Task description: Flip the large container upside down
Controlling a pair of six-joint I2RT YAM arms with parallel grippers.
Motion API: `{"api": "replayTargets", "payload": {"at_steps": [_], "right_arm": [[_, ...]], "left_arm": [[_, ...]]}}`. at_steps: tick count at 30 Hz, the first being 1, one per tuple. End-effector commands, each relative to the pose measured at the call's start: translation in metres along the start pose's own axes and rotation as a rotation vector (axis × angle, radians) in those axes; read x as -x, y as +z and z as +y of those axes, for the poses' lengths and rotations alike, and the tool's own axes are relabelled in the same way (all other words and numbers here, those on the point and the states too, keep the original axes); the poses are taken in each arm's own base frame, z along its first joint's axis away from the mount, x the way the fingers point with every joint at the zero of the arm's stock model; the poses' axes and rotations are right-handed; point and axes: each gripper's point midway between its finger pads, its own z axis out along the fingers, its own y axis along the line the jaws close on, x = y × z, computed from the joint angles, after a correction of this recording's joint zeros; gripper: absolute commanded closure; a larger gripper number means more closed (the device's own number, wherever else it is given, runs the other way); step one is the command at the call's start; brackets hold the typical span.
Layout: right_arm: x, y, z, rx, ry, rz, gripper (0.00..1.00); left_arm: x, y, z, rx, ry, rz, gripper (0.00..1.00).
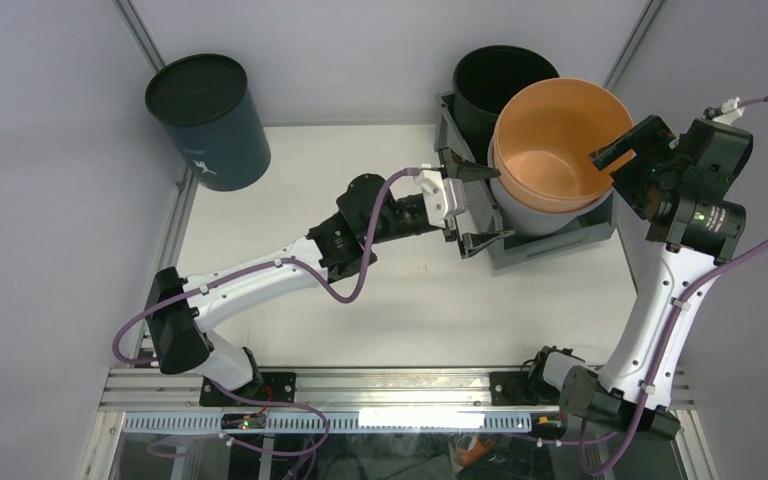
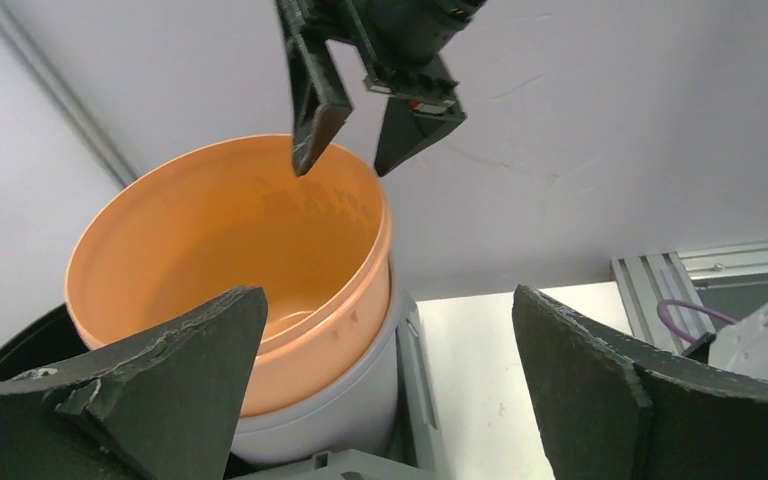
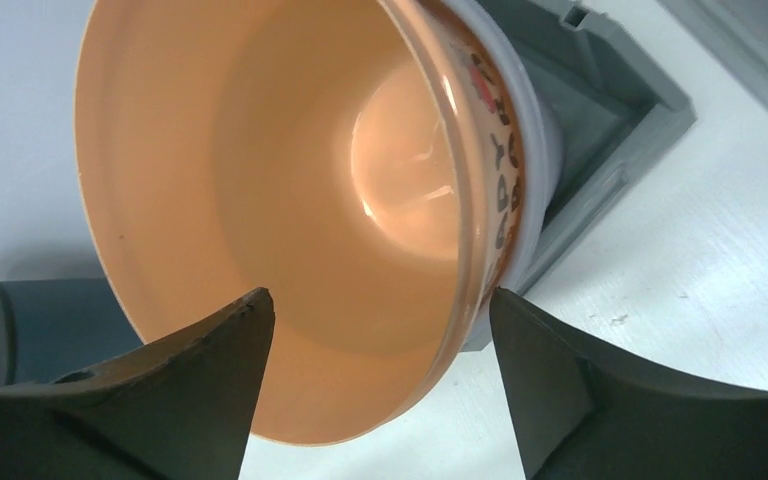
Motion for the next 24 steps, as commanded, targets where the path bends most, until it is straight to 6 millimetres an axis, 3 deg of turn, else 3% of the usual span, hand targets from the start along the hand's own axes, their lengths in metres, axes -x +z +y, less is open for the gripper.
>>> {"api": "replayTargets", "payload": {"at_steps": [1, 6, 8, 11, 15, 18, 21, 24], "right_arm": [[0.025, -0.020, 0.000, -0.048, -0.078, -0.129, 0.18], [0.026, -0.018, -0.018, -0.157, -0.092, -0.139, 0.18], [0.024, -0.016, -0.021, -0.174, -0.090, -0.127, 0.20], [0.024, -0.023, -0.009, -0.117, -0.108, -0.128, 0.22], [0.030, -0.051, 0.032, 0.084, -0.263, -0.190, 0.23], [0.033, -0.074, 0.065, 0.242, -0.360, -0.235, 0.25], [0.004, -0.087, 0.111, 0.538, -0.514, -0.164, 0.28], [-0.018, -0.086, 0.126, 0.669, -0.588, -0.105, 0.33]], "left_arm": [[0.038, -0.011, 0.027, 0.160, -0.037, -0.063, 0.01], [0.024, -0.030, 0.080, 0.452, -0.411, 0.009, 0.01], [0.006, -0.039, 0.095, 0.505, -0.565, 0.029, 0.01], [-0.035, -0.049, 0.107, 0.532, -0.844, 0.056, 0.01], [-0.084, -0.051, 0.107, 0.514, -1.107, 0.098, 0.01], [-0.098, -0.044, 0.101, 0.473, -1.183, 0.108, 0.01], [-0.108, -0.031, 0.092, 0.414, -1.292, 0.121, 0.01], [-0.131, -0.017, 0.083, 0.365, -1.419, 0.167, 0.05]]}}
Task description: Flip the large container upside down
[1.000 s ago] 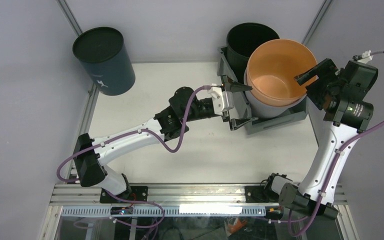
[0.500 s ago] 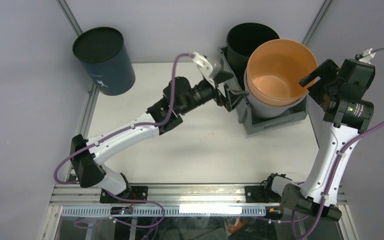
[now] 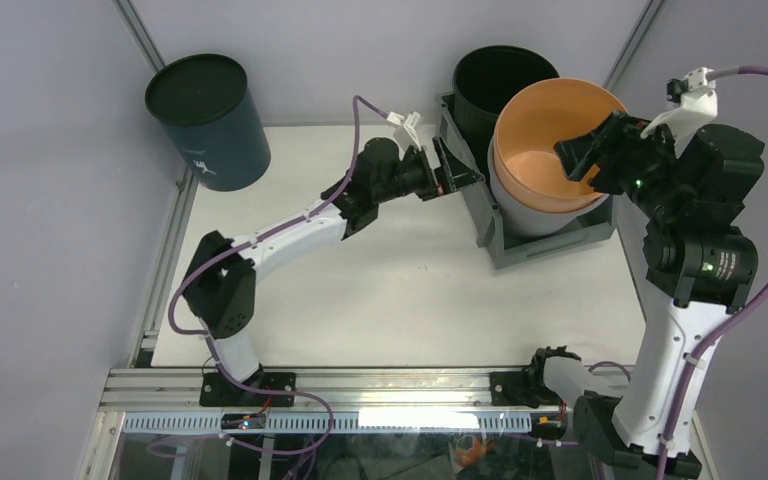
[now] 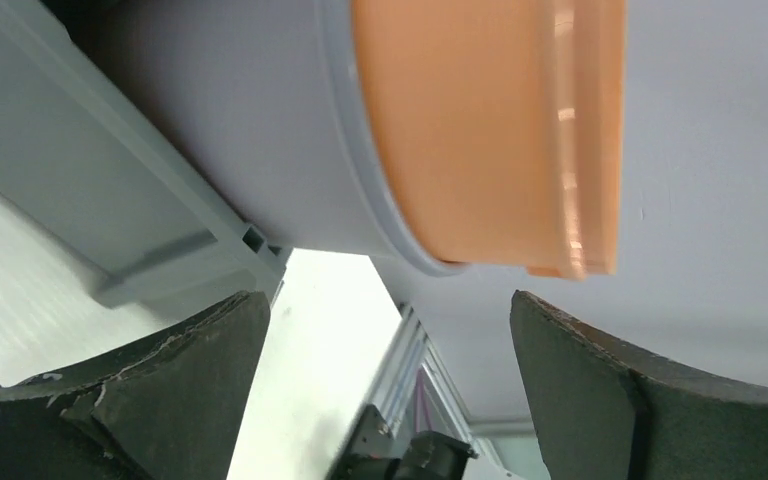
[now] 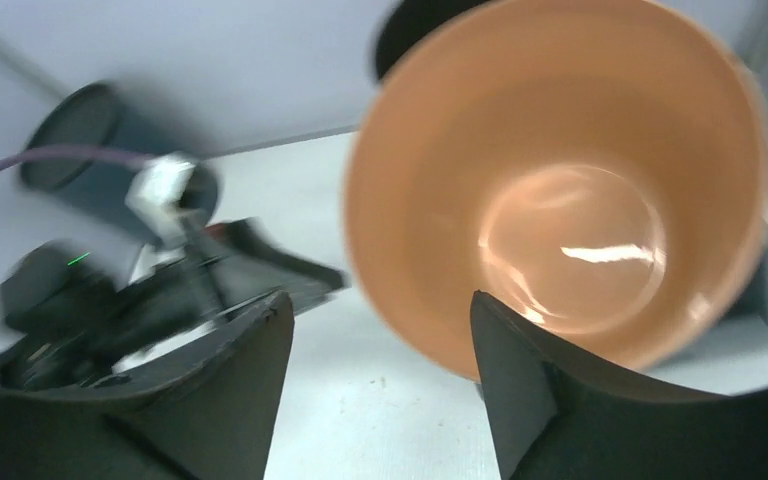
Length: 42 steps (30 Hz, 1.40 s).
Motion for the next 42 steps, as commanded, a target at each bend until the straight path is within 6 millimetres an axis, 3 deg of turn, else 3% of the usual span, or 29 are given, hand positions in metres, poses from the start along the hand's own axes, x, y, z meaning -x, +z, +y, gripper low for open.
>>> {"api": "replayTargets", "payload": {"at_steps": [1, 6, 15, 18, 23, 28, 35, 42], "right_arm": [[-0.003, 0.000, 0.054, 0.332, -0.205, -0.011, 0.33], [-0.031, 0.013, 0.055, 0.338, -0.327, 0.075, 0.34], [-0.073, 0.051, 0.047, 0.219, -0.543, 0.174, 0.32], [-0.087, 0.065, 0.043, 0.183, -0.584, 0.236, 0.33], [-0.088, 0.075, 0.033, 0.115, -0.623, 0.244, 0.42], [-0.090, 0.077, 0.026, 0.086, -0.651, 0.252, 0.54], [-0.106, 0.089, 0.019, 0.073, -0.678, 0.319, 0.60], [-0.103, 0.087, 0.017, 0.065, -0.693, 0.311, 0.78]], "left_arm": [[-0.018, 0.017, -0.026, -0.123, -0.188, 0.126, 0.08], [-0.032, 0.027, -0.017, -0.142, -0.253, 0.151, 0.15], [-0.032, 0.031, -0.037, -0.240, -0.287, 0.151, 0.22], [-0.034, 0.039, -0.034, -0.226, -0.285, 0.165, 0.22], [-0.046, 0.048, -0.017, -0.199, -0.325, 0.194, 0.33], [-0.050, 0.055, -0.014, -0.213, -0.347, 0.211, 0.39], [-0.047, 0.055, -0.022, -0.248, -0.352, 0.220, 0.41], [-0.046, 0.052, -0.037, -0.321, -0.376, 0.239, 0.43]]}}
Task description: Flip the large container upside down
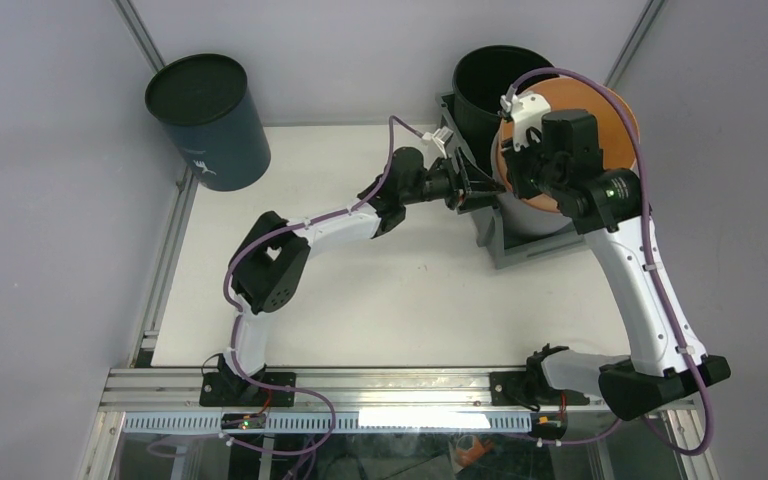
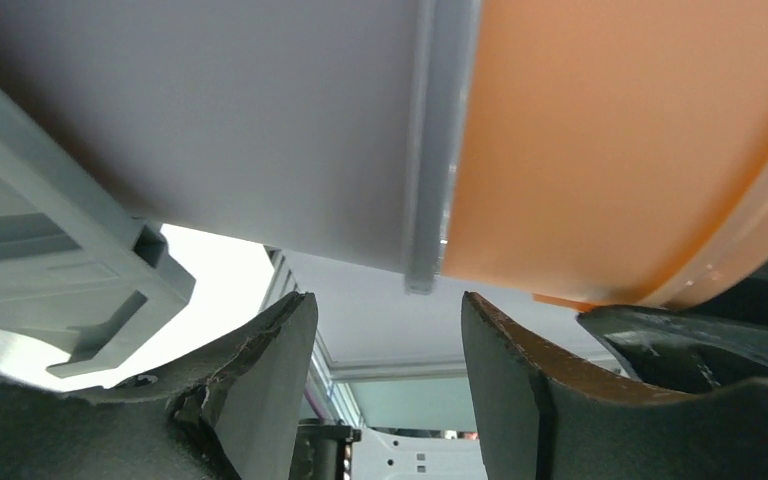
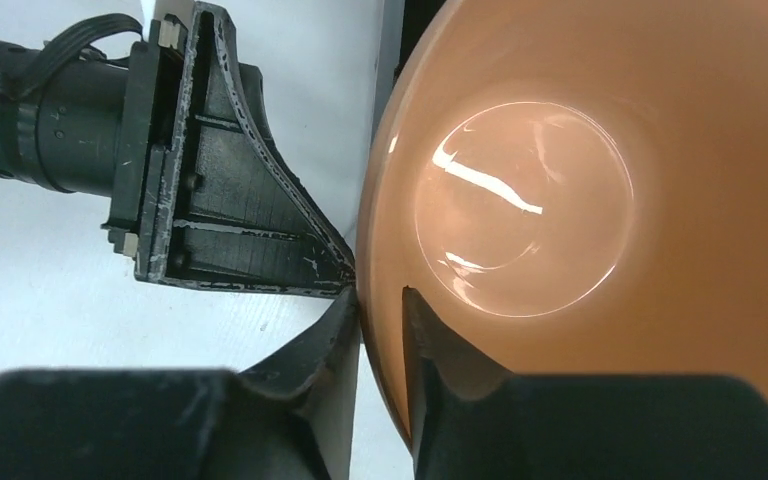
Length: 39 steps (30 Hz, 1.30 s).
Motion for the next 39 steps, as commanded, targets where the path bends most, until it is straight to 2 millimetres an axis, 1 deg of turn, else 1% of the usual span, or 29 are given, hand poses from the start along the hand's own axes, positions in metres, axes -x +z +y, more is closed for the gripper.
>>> {"api": "replayTargets", "payload": {"at_steps": [1, 4, 6, 7, 8, 11, 12, 13, 14, 17, 20, 22, 27, 29, 33, 34, 36, 39], "right_arm": [[0.009, -0.006, -0.005, -0.023, -0.022, -0.035, 0.80], [0.010, -0.007, -0.002, -0.002, -0.009, -0.027, 0.91], [0.011, -0.007, -0.001, 0.002, 0.004, -0.021, 1.00], [0.012, -0.008, 0.000, 0.006, 0.010, -0.020, 1.00], [0.013, -0.008, 0.001, 0.012, 0.014, -0.021, 1.00], [0.017, -0.010, 0.001, 0.015, 0.027, -0.039, 1.00], [0.019, -0.011, 0.001, 0.014, 0.030, -0.046, 1.00], [0.020, -0.012, 0.001, 0.014, 0.034, -0.051, 1.00], [0.022, -0.012, 0.002, 0.018, 0.039, -0.055, 1.00], [0.026, -0.013, 0.004, 0.032, 0.051, -0.062, 1.00], [0.028, -0.014, 0.007, 0.049, 0.058, -0.071, 1.00], [0.029, -0.015, 0.009, 0.060, 0.062, -0.074, 1.00], [0.031, -0.018, 0.011, 0.069, 0.069, -0.083, 1.00], [0.031, -0.019, 0.009, 0.062, 0.072, -0.084, 1.00], [0.030, -0.021, 0.007, 0.048, 0.077, -0.082, 1.00], [0.031, -0.021, 0.006, 0.045, 0.081, -0.082, 1.00], [0.031, -0.022, 0.006, 0.044, 0.084, -0.082, 1.00], [0.030, -0.024, 0.006, 0.044, 0.092, -0.080, 1.00]], "left_arm": [[-0.005, -0.001, -0.051, -0.147, 0.027, 0.043, 0.44], [-0.001, 0.002, -0.051, -0.147, 0.016, 0.028, 0.47], [-0.003, 0.005, -0.054, -0.162, 0.016, 0.043, 0.61], [-0.004, 0.006, -0.056, -0.168, 0.018, 0.051, 0.65], [-0.004, 0.007, -0.056, -0.169, 0.017, 0.053, 0.67], [-0.006, 0.008, -0.060, -0.176, 0.021, 0.056, 0.66], [-0.006, 0.009, -0.059, -0.174, 0.022, 0.056, 0.65], [-0.007, 0.010, -0.059, -0.173, 0.020, 0.057, 0.61], [-0.006, 0.010, -0.058, -0.172, 0.019, 0.058, 0.58], [-0.008, 0.012, -0.058, -0.169, 0.015, 0.058, 0.56], [-0.008, 0.014, -0.055, -0.159, 0.007, 0.052, 0.59], [-0.008, 0.014, -0.053, -0.153, 0.005, 0.050, 0.64], [-0.009, 0.016, -0.046, -0.131, 0.000, 0.045, 0.67], [-0.010, 0.016, -0.044, -0.125, 0.000, 0.047, 0.67], [-0.009, 0.014, -0.043, -0.108, 0.020, 0.036, 0.61], [-0.009, 0.013, -0.044, -0.106, 0.034, 0.031, 0.59], [-0.007, 0.013, -0.039, -0.071, 0.074, 0.019, 0.59], [-0.002, 0.012, -0.039, -0.037, 0.155, -0.018, 0.58]]}}
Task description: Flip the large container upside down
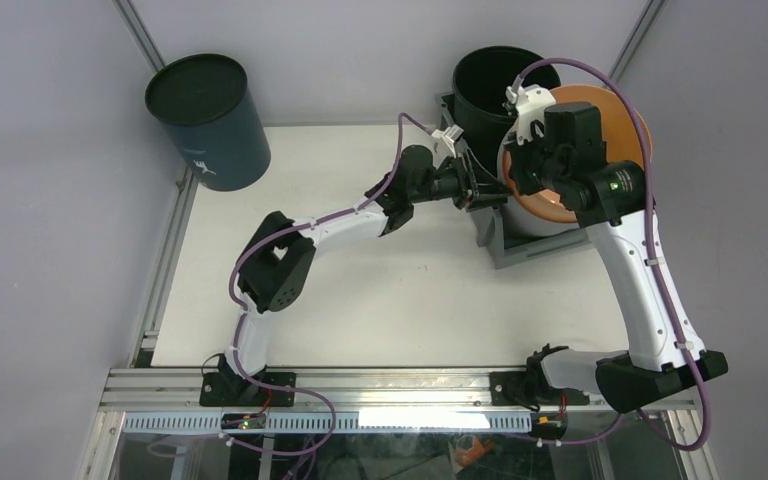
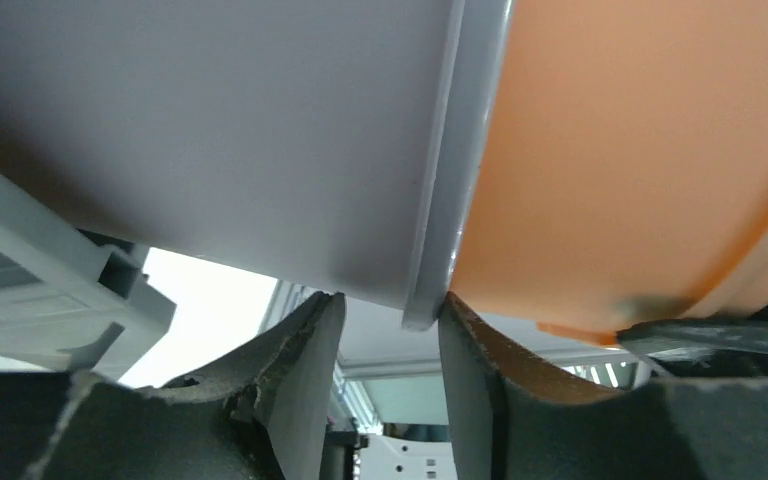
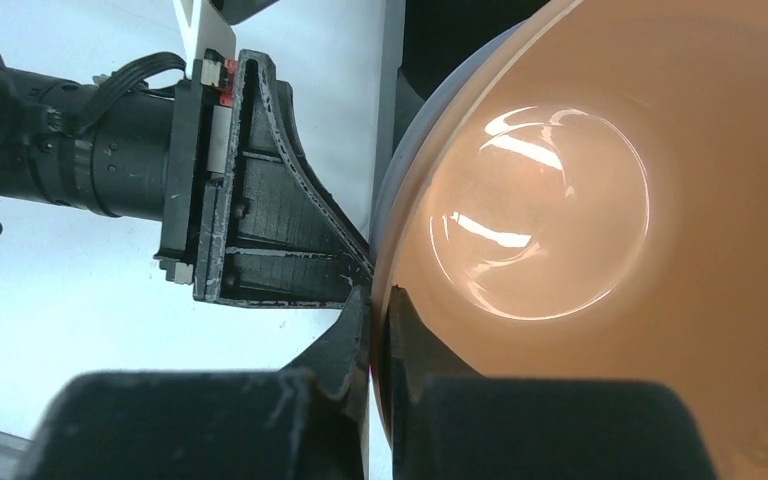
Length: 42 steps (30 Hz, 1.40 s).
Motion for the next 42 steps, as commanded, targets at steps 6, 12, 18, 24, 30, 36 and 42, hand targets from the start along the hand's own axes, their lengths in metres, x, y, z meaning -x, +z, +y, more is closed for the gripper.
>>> {"api": "replayTargets", "payload": {"at_steps": [6, 12, 18, 24, 30, 36, 42], "right_arm": [[0.020, -0.018, 0.006, 0.032, 0.058, -0.083, 1.00], [0.019, -0.017, 0.008, 0.040, 0.072, -0.078, 1.00], [0.019, -0.019, 0.011, 0.053, 0.084, -0.083, 1.00], [0.015, -0.018, 0.015, 0.068, 0.093, -0.075, 1.00], [0.022, -0.025, 0.016, 0.069, 0.151, -0.083, 1.00], [0.051, -0.046, 0.023, 0.095, 0.170, -0.135, 1.00], [0.078, -0.064, 0.017, 0.061, 0.139, -0.220, 1.00]], "left_arm": [[0.005, -0.003, -0.027, 0.009, 0.179, -0.061, 0.53], [0.003, -0.003, -0.040, -0.043, 0.165, -0.055, 0.57], [0.004, -0.004, -0.053, -0.068, 0.153, -0.070, 0.64], [-0.001, -0.002, -0.063, -0.097, 0.119, -0.067, 0.72], [-0.001, -0.001, -0.064, -0.087, 0.040, -0.102, 1.00], [-0.007, -0.005, -0.077, -0.078, -0.111, -0.137, 1.00], [-0.003, -0.005, -0.077, 0.023, -0.149, -0.208, 1.00]]}}
